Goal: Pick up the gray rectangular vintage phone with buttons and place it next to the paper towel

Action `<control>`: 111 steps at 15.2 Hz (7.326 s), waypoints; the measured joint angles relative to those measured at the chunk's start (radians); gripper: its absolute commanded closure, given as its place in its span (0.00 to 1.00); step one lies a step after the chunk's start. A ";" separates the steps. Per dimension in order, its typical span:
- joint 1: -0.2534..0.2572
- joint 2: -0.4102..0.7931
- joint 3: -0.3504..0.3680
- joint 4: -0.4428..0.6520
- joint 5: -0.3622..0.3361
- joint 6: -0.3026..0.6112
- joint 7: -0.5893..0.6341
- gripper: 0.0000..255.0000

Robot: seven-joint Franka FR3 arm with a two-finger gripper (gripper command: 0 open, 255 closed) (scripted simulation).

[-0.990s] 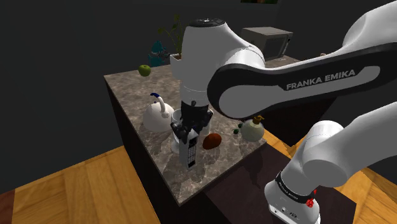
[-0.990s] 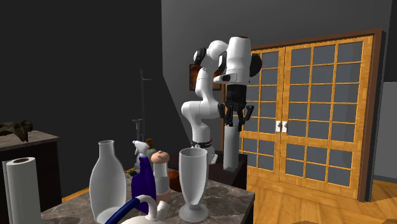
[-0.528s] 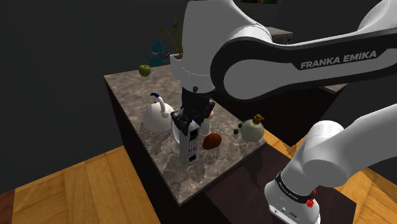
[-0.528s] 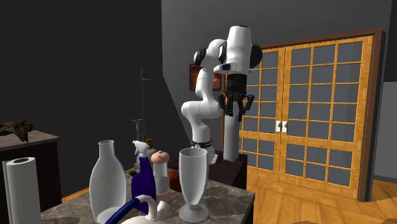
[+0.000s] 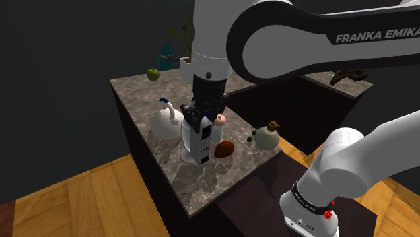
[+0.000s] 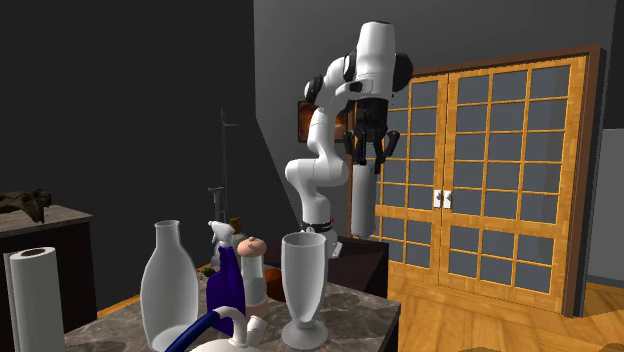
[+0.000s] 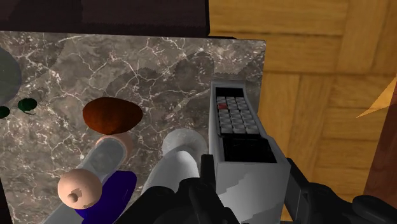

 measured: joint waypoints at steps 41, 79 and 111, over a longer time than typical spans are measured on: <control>-0.086 0.095 -0.172 0.446 -0.099 -0.365 -0.183 1.00; -0.431 0.906 -0.609 1.208 -0.121 -0.311 -0.936 1.00; -0.421 0.855 -0.609 0.698 -0.125 0.148 -0.947 1.00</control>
